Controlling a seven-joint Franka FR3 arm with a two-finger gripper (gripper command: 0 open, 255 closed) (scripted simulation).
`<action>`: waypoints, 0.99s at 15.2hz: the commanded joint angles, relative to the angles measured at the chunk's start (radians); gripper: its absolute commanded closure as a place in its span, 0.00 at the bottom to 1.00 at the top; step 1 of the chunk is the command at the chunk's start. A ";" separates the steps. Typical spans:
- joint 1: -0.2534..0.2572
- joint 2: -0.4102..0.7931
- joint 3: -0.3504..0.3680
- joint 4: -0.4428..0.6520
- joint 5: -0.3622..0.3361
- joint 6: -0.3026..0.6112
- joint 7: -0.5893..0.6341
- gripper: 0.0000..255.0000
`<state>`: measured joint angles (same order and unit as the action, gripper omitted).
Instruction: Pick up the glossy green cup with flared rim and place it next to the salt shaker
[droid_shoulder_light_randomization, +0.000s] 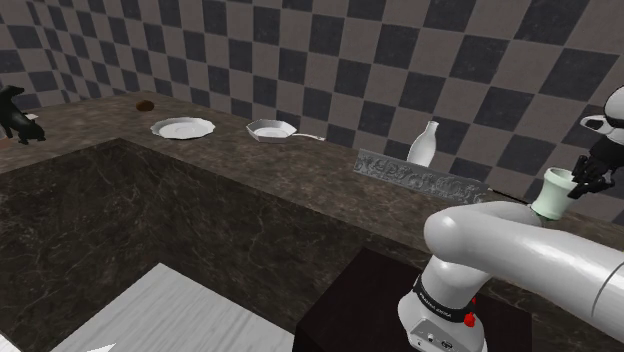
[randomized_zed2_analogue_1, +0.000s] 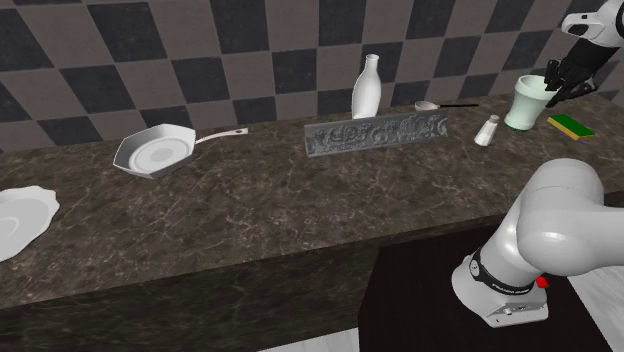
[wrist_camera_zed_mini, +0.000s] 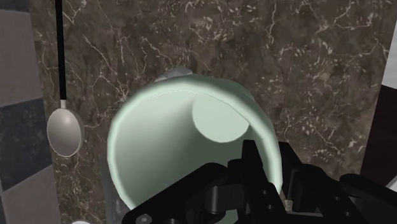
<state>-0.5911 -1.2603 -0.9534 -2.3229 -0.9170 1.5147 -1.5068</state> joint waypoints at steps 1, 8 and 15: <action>-0.005 -0.009 -0.016 -0.021 -0.015 0.016 0.003 1.00; -0.026 -0.036 -0.082 -0.092 -0.076 0.071 0.012 1.00; -0.043 -0.057 -0.157 -0.152 -0.143 0.127 0.021 1.00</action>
<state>-0.6316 -1.3145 -1.0998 -2.4676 -1.0504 1.6339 -1.4862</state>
